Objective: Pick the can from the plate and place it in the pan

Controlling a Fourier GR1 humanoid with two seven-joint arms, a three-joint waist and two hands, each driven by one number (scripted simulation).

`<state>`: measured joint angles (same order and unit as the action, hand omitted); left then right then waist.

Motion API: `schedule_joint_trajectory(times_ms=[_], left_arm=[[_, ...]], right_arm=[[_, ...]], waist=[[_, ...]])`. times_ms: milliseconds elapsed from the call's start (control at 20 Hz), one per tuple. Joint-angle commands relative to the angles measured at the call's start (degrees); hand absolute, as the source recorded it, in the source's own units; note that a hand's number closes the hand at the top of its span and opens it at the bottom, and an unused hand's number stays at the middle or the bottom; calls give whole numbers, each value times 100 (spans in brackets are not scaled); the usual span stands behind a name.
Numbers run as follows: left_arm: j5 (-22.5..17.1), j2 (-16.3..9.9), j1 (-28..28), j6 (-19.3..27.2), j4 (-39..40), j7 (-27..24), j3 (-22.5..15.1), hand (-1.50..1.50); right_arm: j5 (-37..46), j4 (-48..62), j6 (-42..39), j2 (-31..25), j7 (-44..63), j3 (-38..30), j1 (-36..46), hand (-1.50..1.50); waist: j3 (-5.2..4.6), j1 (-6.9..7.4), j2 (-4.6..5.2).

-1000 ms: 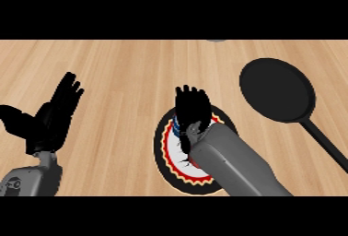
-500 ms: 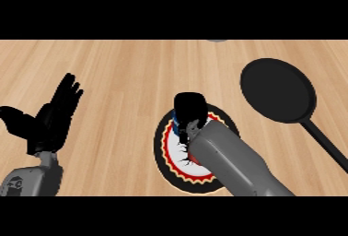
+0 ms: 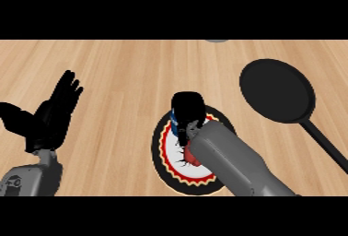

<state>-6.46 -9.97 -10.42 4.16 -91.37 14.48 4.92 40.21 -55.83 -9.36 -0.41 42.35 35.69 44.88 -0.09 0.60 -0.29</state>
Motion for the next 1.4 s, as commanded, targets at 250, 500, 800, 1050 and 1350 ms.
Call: schedule_joint_trajectory(times_ms=[250,500,800,1050,1350], left_arm=[[-85,-89,171,-151,-132,78,117,0],[-40,-19,136,3,35,31,184,0],[-74,-136,20,-68,222,-79,330,0],[132,192,253,94,-120,-114,-21,0],[29,-24,219,-154,-178,-26,101,0]], right_arm=[[720,-1421,298,-235,272,274,-406,150],[609,-3052,51,-1393,-1240,1352,-1784,150],[1281,-5430,229,-2583,-954,826,-1634,150],[1077,-7069,-539,-3102,-485,138,-2046,150],[622,-6791,-705,-2812,-703,-1078,-2045,150]], waist=[[9,-99,0],[12,-328,-38],[5,-339,-39],[7,-175,-9],[8,-48,26]])
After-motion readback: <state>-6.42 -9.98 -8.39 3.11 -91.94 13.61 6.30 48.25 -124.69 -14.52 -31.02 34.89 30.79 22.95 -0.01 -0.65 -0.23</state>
